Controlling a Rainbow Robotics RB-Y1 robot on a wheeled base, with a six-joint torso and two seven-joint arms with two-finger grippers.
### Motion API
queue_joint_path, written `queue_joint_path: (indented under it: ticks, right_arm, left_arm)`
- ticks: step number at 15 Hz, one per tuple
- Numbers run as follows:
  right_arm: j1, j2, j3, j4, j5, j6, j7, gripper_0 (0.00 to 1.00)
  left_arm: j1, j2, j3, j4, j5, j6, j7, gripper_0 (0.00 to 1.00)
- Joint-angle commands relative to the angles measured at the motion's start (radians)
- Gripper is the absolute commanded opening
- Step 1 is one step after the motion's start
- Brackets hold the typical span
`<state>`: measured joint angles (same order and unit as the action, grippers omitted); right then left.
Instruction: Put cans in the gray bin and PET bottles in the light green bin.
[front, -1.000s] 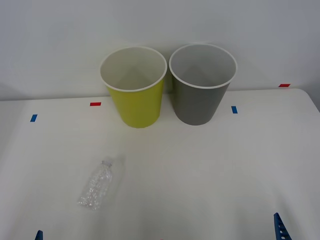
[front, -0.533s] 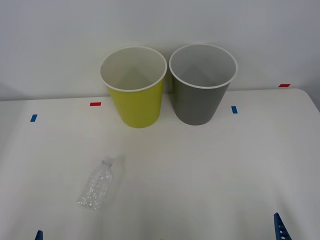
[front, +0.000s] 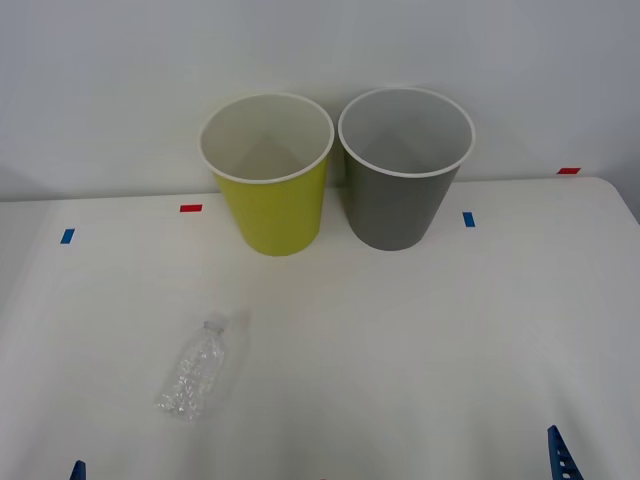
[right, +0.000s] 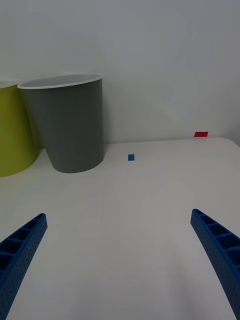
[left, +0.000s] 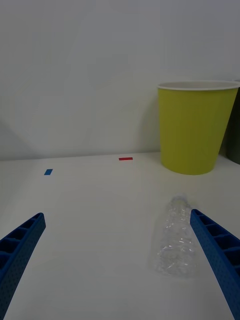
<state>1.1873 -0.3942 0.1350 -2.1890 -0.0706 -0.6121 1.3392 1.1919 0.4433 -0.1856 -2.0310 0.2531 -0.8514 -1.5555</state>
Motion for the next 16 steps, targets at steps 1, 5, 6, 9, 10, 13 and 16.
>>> queue_joint_path:
  ticks: [1, 5, 6, 9, 10, 13, 16]
  right_arm:
    - [0.0, 0.0, 0.0, 0.0, 0.0, 0.0, 0.0, 1.0]
    - [0.0, 0.0, 0.0, 0.0, 0.0, 0.0, 0.0, 1.0]
    - [0.0, 0.0, 0.0, 0.0, 0.0, 0.0, 0.0, 1.0]
    - [0.0, 0.0, 0.0, 0.0, 0.0, 0.0, 0.0, 1.0]
    - [0.0, 0.0, 0.0, 0.0, 0.0, 0.0, 0.0, 1.0]
    - [0.0, 0.0, 0.0, 0.0, 0.0, 0.0, 0.0, 1.0]
    - [0.0, 0.0, 0.0, 0.0, 0.0, 0.0, 0.0, 1.0]
  left_arm:
    - [0.0, 0.0, 0.0, 0.0, 0.0, 0.0, 0.0, 1.0]
    - [0.0, 0.0, 0.0, 0.0, 0.0, 0.0, 0.0, 1.0]
    - [0.0, 0.0, 0.0, 0.0, 0.0, 0.0, 0.0, 1.0]
    - [-0.081, 0.026, -0.023, 0.098, 0.003, 0.018, 0.0, 1.0]
    - [-0.09, 0.04, -0.018, 0.097, 0.009, 0.018, 0.0, 1.0]
    - [-0.118, 0.074, -0.017, 0.091, 0.018, 0.048, -0.005, 1.0]
    - [-0.137, 0.101, 0.008, 0.012, 0.021, 0.196, -0.009, 1.0]
